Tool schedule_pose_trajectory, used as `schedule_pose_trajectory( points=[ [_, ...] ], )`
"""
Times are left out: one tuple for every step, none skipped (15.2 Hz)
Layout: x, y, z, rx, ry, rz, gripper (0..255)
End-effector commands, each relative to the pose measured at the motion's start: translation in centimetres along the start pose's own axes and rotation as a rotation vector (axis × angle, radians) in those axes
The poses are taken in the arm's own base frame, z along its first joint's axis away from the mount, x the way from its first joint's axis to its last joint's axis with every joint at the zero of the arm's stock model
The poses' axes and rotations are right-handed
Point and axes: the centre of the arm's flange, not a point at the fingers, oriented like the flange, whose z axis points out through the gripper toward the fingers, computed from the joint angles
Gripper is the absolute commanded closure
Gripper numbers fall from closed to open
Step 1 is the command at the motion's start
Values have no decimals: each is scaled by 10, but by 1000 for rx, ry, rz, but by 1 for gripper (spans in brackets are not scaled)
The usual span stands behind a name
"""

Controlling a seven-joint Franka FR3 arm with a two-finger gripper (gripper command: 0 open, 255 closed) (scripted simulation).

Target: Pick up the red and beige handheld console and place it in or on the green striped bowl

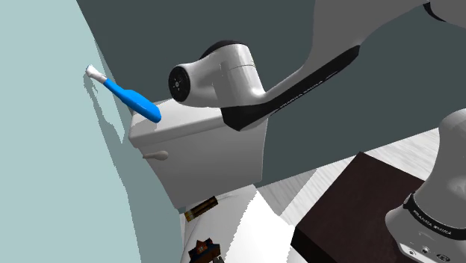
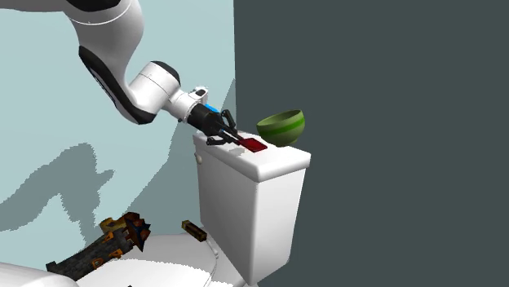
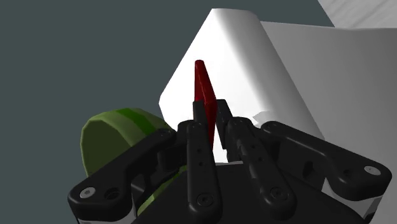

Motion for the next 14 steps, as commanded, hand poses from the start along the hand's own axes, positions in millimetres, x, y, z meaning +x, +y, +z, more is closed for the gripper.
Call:
schedule_pose_trajectory(
  points=[
    [-1, 10, -5, 0, 0, 0, 255],
    [-2, 14, -8, 0, 0, 0, 255],
    [-2, 19, -10, 0, 0, 0, 255],
    [-2, 23, -13, 0, 0, 0, 255],
    [-3, 28, -16, 0, 0, 0, 255],
    [-3, 33, -18, 0, 0, 0, 255],
    [-3, 37, -21, 0, 0, 0, 255],
    [-4, 42, -23, 0, 0, 0, 255],
    [-4, 46, -26, 0, 0, 0, 255],
    [-4, 51, -29, 0, 0, 0, 255],
    [-5, 55, -31, 0, 0, 0, 255],
    [-5, 60, -34, 0, 0, 0, 255],
    [-5, 65, -36, 0, 0, 0, 255],
    [-6, 69, -39, 0, 0, 0, 255]
  ],
)
